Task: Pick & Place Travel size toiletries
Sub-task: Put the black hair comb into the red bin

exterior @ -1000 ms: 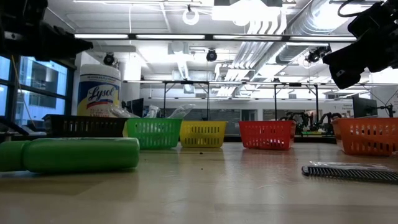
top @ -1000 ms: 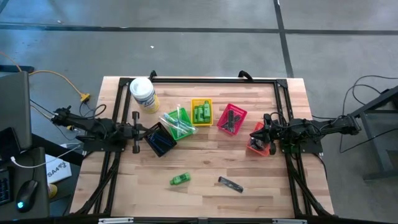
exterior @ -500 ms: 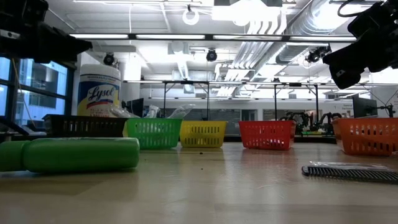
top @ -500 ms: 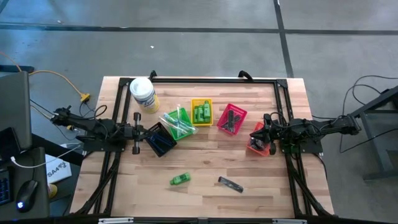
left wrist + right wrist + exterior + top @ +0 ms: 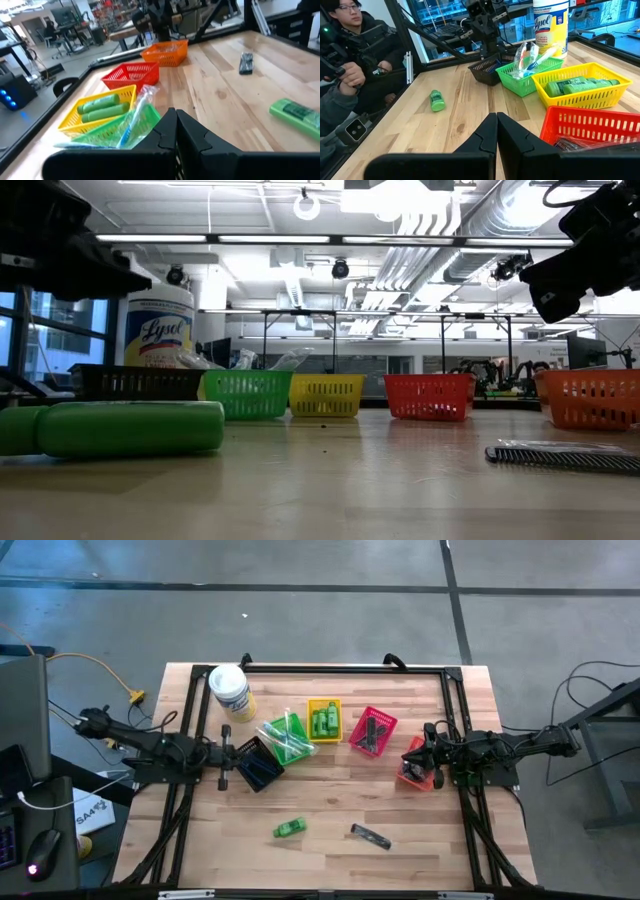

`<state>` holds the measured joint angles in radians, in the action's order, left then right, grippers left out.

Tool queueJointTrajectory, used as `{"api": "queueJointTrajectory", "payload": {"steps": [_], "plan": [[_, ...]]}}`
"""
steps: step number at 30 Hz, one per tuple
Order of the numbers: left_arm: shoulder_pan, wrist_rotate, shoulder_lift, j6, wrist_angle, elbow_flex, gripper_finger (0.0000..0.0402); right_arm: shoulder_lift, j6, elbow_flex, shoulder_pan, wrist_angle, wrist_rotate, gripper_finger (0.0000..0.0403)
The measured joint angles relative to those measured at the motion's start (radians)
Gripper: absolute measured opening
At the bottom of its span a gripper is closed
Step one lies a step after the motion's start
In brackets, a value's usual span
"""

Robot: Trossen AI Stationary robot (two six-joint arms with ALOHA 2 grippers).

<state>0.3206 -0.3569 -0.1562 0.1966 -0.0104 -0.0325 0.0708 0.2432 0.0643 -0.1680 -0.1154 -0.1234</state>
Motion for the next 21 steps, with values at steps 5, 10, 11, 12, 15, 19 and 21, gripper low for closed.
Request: {"api": "queueJointTrajectory", "payload": {"steps": [5,10,11,12,15,19,21], "plan": [[0.000,-0.001,-0.019,-0.015,0.001,0.000,0.0000,0.000,0.000,0.000,0.000,0.000,0.000,0.0002],[0.000,-0.001,-0.018,-0.018,0.001,0.001,0.0000,0.000,0.010,0.000,0.000,0.000,0.000,0.0002],[0.000,-0.001,-0.018,-0.018,0.000,0.001,0.0000,0.000,0.015,0.000,0.000,0.000,0.000,0.0002],[0.000,-0.002,-0.018,-0.017,-0.003,0.001,0.0000,0.000,0.018,0.000,0.000,0.000,0.000,0.0002],[0.000,-0.005,-0.018,-0.004,-0.032,0.004,0.0000,0.000,0.019,0.000,0.000,0.000,0.003,0.0002],[0.000,-0.005,0.015,0.064,-0.090,0.004,0.0000,0.000,0.019,0.000,0.000,0.000,0.003,0.0002],[0.000,-0.005,0.048,0.089,-0.106,0.004,0.0000,0.000,0.019,0.000,0.000,0.000,0.003,0.0002]]}}
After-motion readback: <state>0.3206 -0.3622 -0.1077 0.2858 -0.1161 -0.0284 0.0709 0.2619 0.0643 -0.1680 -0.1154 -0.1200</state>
